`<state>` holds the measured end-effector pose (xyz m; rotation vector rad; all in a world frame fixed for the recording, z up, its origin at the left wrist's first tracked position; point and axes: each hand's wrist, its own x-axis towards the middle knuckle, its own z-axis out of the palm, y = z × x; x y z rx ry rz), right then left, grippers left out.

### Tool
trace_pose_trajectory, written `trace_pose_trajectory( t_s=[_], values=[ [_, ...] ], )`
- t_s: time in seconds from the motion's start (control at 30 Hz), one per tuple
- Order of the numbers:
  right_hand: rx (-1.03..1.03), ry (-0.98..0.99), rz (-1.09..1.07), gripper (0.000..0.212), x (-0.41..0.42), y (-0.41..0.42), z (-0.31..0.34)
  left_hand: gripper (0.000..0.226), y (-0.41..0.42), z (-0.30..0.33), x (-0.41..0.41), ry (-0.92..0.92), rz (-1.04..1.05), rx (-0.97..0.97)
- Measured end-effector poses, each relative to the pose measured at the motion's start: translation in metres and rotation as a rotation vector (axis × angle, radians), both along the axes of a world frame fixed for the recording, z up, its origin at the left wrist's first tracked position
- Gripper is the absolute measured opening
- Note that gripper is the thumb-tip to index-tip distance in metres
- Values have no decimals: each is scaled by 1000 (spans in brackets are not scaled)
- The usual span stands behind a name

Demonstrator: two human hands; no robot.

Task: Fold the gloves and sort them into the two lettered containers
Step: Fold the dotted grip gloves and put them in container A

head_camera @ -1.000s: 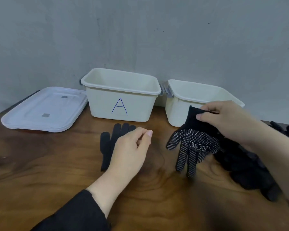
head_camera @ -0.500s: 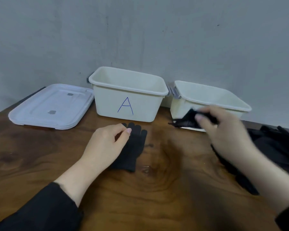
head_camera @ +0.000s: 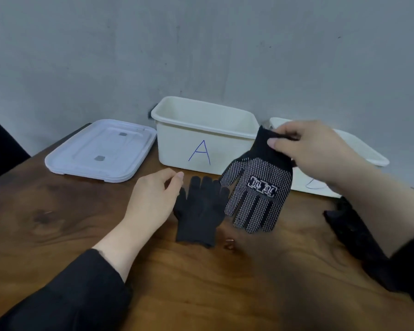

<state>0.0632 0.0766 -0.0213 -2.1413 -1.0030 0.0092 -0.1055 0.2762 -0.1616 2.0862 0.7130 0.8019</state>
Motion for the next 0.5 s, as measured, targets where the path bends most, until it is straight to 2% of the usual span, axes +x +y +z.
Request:
trace_pose_trajectory(
  t_s=[0.17,0.23,0.3,0.37,0.43,0.5],
  values=[
    [254,-173,-30,10,-12,36,12,33,5,0,-3,-90,81,32],
    [267,-227,14,12,-32,38,-7,35,7,2,-4,-128,117,26],
    [158,-186,96,14,-53,35,-47,37,8,4,-3,-156,148,10],
    [-65,-172,230,14,-71,27,-100,37,9,4,-3,-172,161,1],
    [-274,-179,360,31,-86,18,-144,36,10,3,-1,-178,155,-1],
    [-287,-136,346,44,-91,12,-162,34,10,2,0,-154,132,17]
  ],
)
